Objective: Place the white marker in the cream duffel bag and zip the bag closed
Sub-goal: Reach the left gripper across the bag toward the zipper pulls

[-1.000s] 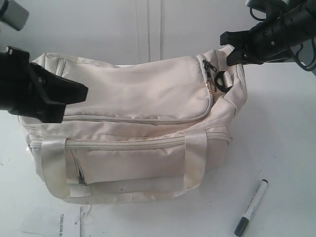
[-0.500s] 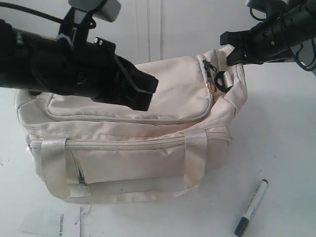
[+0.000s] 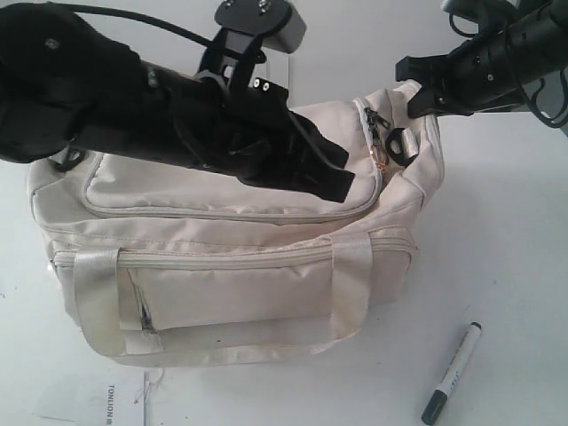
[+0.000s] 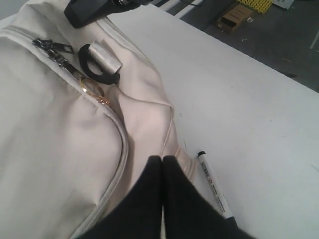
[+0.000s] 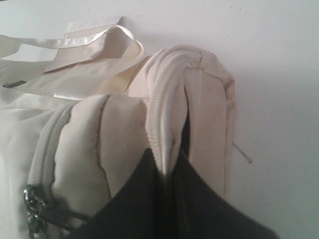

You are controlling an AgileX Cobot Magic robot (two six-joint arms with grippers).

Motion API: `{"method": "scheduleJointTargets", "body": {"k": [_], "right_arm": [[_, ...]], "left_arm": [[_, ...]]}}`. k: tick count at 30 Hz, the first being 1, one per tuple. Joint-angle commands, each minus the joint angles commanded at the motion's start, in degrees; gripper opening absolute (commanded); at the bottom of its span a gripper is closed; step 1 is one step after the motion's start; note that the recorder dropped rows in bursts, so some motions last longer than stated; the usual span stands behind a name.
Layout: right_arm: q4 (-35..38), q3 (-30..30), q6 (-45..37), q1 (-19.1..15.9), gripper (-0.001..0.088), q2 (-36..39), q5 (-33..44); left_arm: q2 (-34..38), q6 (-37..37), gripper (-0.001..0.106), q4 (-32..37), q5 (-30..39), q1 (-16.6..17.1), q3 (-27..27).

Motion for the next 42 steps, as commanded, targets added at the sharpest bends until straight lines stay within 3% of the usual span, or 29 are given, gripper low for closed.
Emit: {"method": "scheduleJointTargets", "body": {"k": [5, 11, 14, 22, 32, 42], "right_arm": [[0.00, 0.00, 0.00, 0.00, 0.0000, 0.00, 0.00], [0.00, 0.00, 0.70, 0.00, 0.0000, 0.00, 0.00], [0.00, 0.00, 0.70, 0.00, 0.0000, 0.00, 0.00], [0.00, 0.00, 0.70, 0.00, 0.0000, 0.00, 0.00], [-0.13, 0.00, 0.70, 0.00, 0.0000, 0.00, 0.00], [-0.13, 0.00, 0.70, 0.00, 0.0000, 0.00, 0.00]], "left_arm": [[2.14, 0.00, 0.002, 0.00, -0.41, -0.61, -1.76], [3.46, -1.07, 0.021, 0.00, -0.86, -0.61, -3.26], [3.60, -1.07, 0.025, 0.00, -1.02, -0.61, -3.40], [3.69, -1.07, 0.025, 0.00, -2.34, -0.61, -3.40], [4.02, 2.65, 0.025, 0.72, -12.20, -0.61, -3.40], [4.19, 0.98, 0.025, 0.89, -12.33, -0.61, -3.40]]}}
